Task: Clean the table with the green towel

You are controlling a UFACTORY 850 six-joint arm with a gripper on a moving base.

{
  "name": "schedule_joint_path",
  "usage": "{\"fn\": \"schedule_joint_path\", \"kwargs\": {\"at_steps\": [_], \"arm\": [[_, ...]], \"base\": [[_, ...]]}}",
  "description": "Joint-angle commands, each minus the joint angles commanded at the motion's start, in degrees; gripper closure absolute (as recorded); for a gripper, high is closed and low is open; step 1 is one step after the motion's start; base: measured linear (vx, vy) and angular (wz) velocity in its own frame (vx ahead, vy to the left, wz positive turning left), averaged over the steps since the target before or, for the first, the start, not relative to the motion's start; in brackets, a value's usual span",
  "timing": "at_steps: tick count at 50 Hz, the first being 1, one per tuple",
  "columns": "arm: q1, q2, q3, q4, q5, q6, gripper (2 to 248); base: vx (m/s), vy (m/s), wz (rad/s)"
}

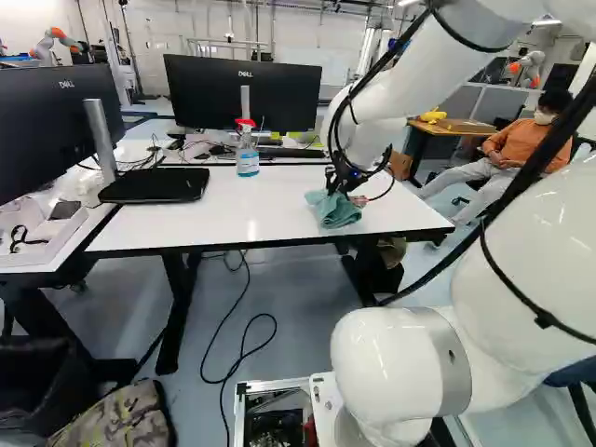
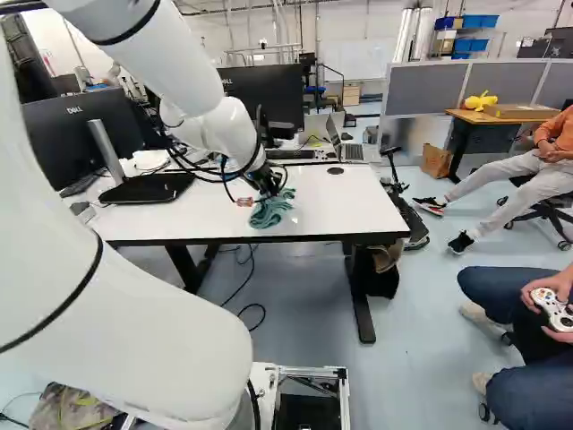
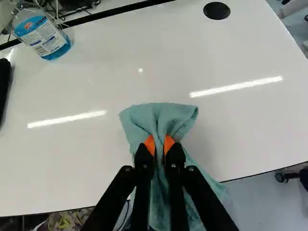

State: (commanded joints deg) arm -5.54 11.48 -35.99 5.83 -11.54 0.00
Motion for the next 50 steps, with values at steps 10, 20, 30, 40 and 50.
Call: {"fn": "schedule_joint_path", "kwargs": {"at_steps": [10, 20, 30, 40, 50], "arm": [[-2.19, 0.48, -1.07, 0.00, -0.34, 0.00, 209], [-4.28, 0.07, -2.91, 0.00, -0.34, 0.00, 209], [-6.26, -2.14, -5.05, 0.00, -0.34, 0.00, 209], [-8.14, -4.63, -7.35, 0.00, -0.34, 0.00, 209], [-9.92, -7.05, -9.66, 0.00, -0.34, 0.00, 209]], "base": [[0.000, 0.000, 0.000], [0.000, 0.000, 0.000], [0.000, 0.000, 0.000], [0.000, 0.000, 0.000], [0.000, 0.000, 0.000]]}}
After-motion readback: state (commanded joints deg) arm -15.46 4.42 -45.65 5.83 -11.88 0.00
